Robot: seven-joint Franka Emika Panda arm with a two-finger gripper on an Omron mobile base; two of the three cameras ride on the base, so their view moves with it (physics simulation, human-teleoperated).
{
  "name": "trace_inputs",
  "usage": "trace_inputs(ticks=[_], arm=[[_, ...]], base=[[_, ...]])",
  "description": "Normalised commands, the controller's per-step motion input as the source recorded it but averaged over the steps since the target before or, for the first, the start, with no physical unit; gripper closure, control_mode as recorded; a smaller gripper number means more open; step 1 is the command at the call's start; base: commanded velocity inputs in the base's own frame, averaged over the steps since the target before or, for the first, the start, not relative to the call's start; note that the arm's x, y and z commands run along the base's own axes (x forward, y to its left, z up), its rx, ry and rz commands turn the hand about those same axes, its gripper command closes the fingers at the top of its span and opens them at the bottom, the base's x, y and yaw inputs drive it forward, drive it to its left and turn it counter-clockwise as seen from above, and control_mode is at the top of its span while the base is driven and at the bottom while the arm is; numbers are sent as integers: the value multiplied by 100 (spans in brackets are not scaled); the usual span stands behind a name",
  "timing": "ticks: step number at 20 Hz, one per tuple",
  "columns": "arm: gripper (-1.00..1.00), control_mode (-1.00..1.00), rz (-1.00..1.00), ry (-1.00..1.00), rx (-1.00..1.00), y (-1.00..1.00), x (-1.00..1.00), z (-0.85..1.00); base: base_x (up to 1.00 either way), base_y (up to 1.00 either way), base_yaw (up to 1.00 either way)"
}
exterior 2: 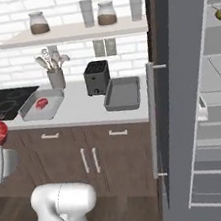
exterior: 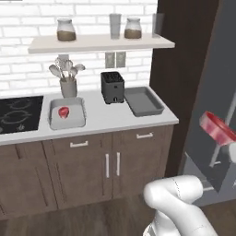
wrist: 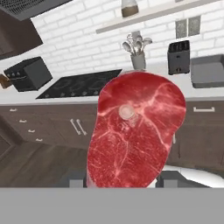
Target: Place one potato and one steak in each tupperware on the nearby counter, to pack two identical lunches.
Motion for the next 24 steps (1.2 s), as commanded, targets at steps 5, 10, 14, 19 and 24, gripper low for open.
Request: trace_inputs(ticks=[5,10,14,19,24], arm=[[100,100,0,0,0,0,0,0],[100,100,0,0,0,0,0,0],[100,100,0,0,0,0,0,0],[100,100,0,0,0,0,0,0],[100,100,0,0,0,0,0,0]], base=[[55,98,-14],[55,61,-44],[16,20,-60],[17,34,-51],[76,43,-32]])
